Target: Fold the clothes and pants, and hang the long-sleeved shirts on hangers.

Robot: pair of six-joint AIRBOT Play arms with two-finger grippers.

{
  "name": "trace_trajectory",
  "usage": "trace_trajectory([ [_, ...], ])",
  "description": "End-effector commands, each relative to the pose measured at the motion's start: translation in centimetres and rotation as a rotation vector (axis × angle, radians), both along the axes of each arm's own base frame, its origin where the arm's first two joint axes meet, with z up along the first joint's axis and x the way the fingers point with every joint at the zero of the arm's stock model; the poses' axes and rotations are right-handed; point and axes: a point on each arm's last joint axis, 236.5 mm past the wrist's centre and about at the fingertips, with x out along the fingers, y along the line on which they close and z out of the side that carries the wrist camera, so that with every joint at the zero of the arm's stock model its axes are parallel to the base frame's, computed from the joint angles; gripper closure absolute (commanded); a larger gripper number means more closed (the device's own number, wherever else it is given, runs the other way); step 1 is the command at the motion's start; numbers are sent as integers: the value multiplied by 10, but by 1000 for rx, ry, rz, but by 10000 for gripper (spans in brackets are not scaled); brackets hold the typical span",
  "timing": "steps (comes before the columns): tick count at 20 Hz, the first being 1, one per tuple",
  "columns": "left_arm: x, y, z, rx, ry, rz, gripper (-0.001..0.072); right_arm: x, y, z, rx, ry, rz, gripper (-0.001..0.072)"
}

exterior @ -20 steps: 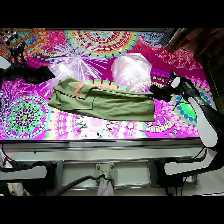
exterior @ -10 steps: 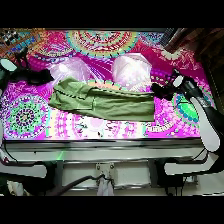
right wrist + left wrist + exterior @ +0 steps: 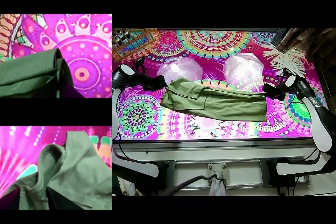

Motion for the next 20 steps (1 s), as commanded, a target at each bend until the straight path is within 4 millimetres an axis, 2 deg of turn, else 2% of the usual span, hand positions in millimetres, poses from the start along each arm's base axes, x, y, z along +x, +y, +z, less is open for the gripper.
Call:
trace_trajectory([
  [1,4,-5,-7,-36,1,10,432,0,0,1,0,-1,3,693],
  [2,6,-12,-6,-65,-14,-9,493,0,0,1,1,-1,2,693],
  [3,8,-18,-5,-91,-26,-19,510,0,1,1,2,0,2,693],
  [6,13,-26,-1,-132,-48,-23,699,-2,1,0,5,10,4,693],
  [8,11,-23,2,-131,-46,-23,699,-9,3,-1,7,34,24,693],
  [10,9,-10,16,-128,-63,-8,700,-14,4,2,5,47,55,693],
  [12,10,6,47,-116,-128,24,701,-9,5,21,1,-9,64,693],
  [13,12,14,71,-116,-179,45,701,-2,6,41,2,-72,59,693],
  [14,14,19,104,-132,-250,71,701,8,8,68,4,-159,63,693],
  [15,15,20,144,-150,-342,77,702,19,8,106,2,-272,55,694],
  [16,13,17,196,-171,-470,61,703,29,7,149,-2,-391,40,694],
  [17,8,12,250,-193,-598,55,703,36,4,205,-7,-534,21,694],
  [18,-3,6,312,-205,-746,47,703,39,-1,262,-16,-677,-2,693],
  [20,-39,1,431,-157,-1051,67,704,24,-16,389,-50,-990,-58,692],
])
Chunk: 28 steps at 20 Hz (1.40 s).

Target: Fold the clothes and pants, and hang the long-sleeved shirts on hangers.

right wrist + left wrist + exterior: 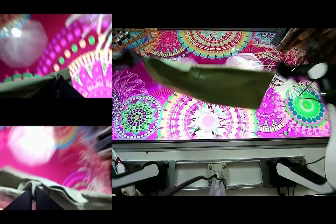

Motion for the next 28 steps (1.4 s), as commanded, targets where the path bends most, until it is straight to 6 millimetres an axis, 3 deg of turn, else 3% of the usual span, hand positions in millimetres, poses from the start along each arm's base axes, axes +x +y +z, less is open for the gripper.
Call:
trace_trajectory([
  [1,-69,-9,206,37,-532,105,703,-33,-21,212,-15,-532,-96,692],
  [2,-96,-8,252,58,-659,159,704,-55,-28,262,-30,-650,-121,692],
  [3,-127,-9,292,76,-775,204,704,-74,-31,298,-45,-725,-134,692],
  [4,-154,-14,321,88,-862,229,705,-92,-32,324,-60,-776,-138,692],
  [6,-202,-28,361,114,-986,244,704,-125,-26,365,-88,-854,-132,692],
  [10,-266,-45,397,145,-1131,272,704,-185,-11,421,-128,-983,-113,691],
  [14,-306,-60,410,167,-1201,271,704,-231,-7,452,-198,-1066,-131,691],
  [17,-312,-58,409,233,-1206,299,704,-242,-11,450,-238,-1056,-153,691],
  [20,-304,-60,399,265,-1167,281,704,-232,-16,435,-251,-994,-156,691],
  [22,-292,-67,382,276,-1101,230,704,-219,-18,418,-246,-937,-151,691],
  [25,-264,-62,335,306,-936,205,704,-191,-22,376,-231,-799,-134,691],
  [28,-218,-48,261,289,-728,180,704,-144,-26,304,-177,-609,-106,691],
])
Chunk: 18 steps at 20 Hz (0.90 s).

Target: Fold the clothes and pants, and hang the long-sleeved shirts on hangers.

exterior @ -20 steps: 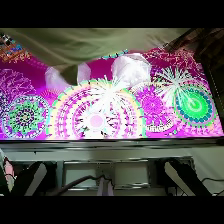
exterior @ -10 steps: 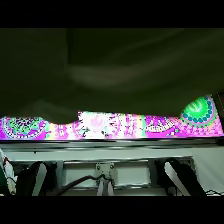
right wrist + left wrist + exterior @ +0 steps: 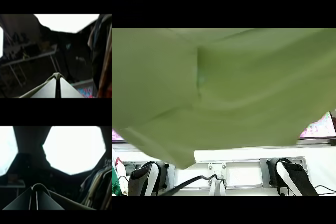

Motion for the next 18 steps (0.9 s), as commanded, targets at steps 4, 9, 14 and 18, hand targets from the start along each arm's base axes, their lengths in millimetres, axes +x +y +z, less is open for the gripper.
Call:
trace_trajectory([
  [4,106,15,-214,-103,516,-73,705,114,1,-194,109,448,67,690],
  [9,209,80,-382,-224,605,226,704,239,28,-348,160,593,103,690],
  [14,285,49,-458,-173,657,272,702,318,63,-430,275,641,123,689],
  [18,304,34,-473,-176,750,187,201,319,48,-441,394,696,70,220],
])
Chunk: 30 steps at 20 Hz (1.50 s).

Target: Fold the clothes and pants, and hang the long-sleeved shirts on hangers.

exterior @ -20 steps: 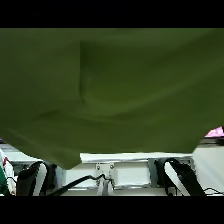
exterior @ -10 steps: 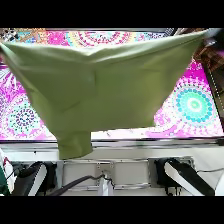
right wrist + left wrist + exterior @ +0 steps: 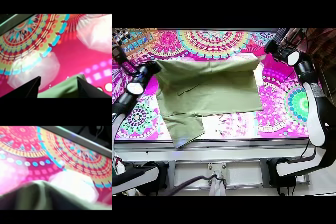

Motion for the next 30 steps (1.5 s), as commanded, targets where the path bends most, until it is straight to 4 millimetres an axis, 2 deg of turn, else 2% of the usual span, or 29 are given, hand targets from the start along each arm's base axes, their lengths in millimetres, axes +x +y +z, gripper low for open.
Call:
trace_trajectory([
  [1,7,-10,-20,-27,86,-68,196,-8,-7,-25,4,113,-2,252],
  [3,-16,-2,-21,-53,182,-143,229,-51,-14,-49,-129,304,103,383],
  [4,-35,5,-25,-64,252,-184,342,-76,-15,-63,-184,408,166,387],
  [5,-58,10,-32,-91,337,-230,507,-103,-16,-78,-221,497,219,387],
  [6,-86,11,-43,-142,441,-280,548,-132,-16,-92,-227,577,241,387],
  [8,-137,2,-68,-258,588,-314,547,-171,-14,-105,-203,595,222,395],
  [11,-196,-2,-111,-318,690,-246,544,-216,-2,-109,-135,521,191,397],
  [12,-210,0,-124,-352,711,-201,487,-231,0,-111,-123,520,189,397],
  [13,-221,2,-134,-397,730,-155,322,-244,2,-112,-114,522,191,403],
  [14,-231,2,-143,-445,757,-120,226,-255,3,-113,-116,524,195,456],
  [16,-244,-5,-151,-478,803,-131,221,-266,3,-109,-121,509,198,451],
  [18,-248,-9,-153,-486,819,-143,222,-271,4,-102,-123,489,197,451],
  [23,-246,-1,-157,-458,815,-122,223,-274,7,-99,-110,490,202,451],
  [26,-248,2,-170,-459,852,-114,223,-275,7,-99,-109,492,203,451],
  [30,-240,-2,-186,-514,860,-106,239,-274,7,-99,-109,487,201,451],
])
